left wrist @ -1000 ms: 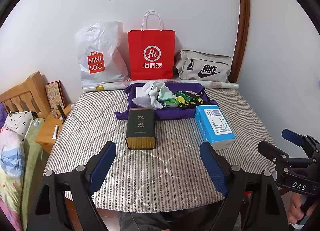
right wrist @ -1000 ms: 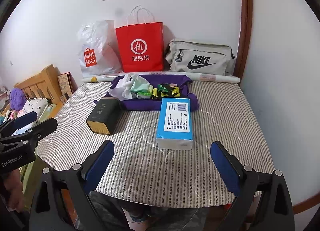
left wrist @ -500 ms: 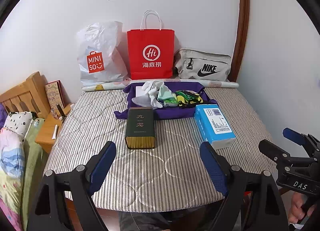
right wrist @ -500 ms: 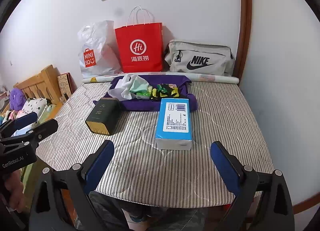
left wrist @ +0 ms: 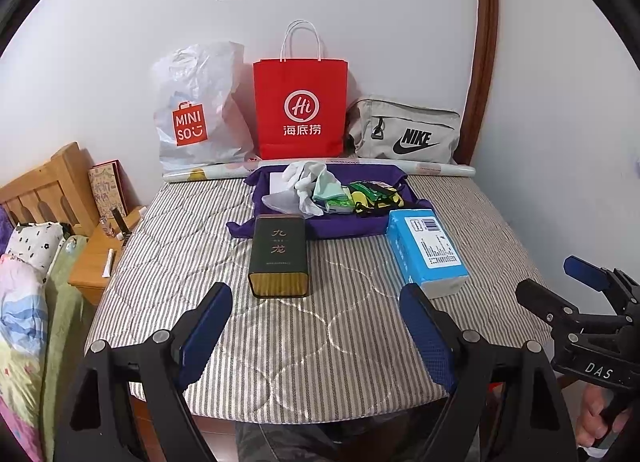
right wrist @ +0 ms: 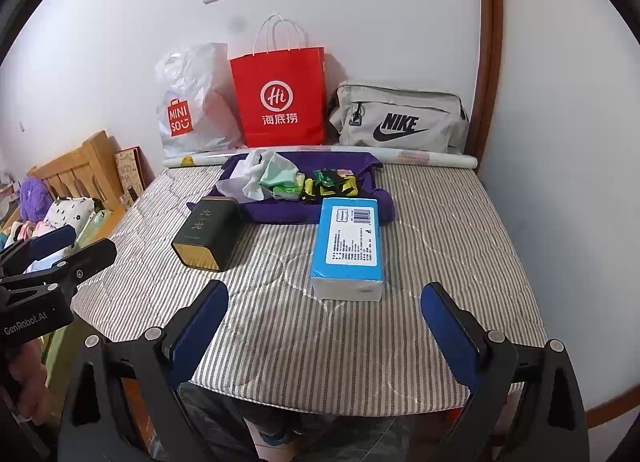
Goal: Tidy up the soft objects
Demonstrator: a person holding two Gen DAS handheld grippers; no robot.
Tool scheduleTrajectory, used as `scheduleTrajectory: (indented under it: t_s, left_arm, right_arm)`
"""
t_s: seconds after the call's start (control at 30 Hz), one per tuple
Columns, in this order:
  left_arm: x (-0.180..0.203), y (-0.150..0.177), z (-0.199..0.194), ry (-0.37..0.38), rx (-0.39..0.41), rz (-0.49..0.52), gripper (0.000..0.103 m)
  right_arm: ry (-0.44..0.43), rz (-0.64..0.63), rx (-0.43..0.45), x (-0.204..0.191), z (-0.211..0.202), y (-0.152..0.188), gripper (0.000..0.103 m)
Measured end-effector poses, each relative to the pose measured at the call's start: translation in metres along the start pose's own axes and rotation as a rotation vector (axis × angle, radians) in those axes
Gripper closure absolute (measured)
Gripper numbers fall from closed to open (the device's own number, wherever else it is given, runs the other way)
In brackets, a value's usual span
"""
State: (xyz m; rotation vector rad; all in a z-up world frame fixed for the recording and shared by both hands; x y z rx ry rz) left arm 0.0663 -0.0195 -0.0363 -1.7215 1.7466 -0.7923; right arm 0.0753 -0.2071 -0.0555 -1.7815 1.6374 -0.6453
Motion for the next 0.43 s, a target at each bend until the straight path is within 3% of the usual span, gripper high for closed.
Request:
scheduleTrajectory:
  t_s: [0.43]
  left_arm:
    - [-0.0032, -0.0009, 0.0014, -0.007, 0.003, -0.001, 0.018]
  right_arm:
    - [0.004, -0.002, 0.008, -0.0022, -0.0024, 0.0000, 0.007]
Point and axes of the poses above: each gripper's, at about its wrist camera, not at the fingertips, and z roughly the way its jaws point, x to its right, y to its underside, the point moved 8 cm from there along z, roughly the way its jaws point, and after that the axes turned 2 degrees about -x, right-handed, at the moved point
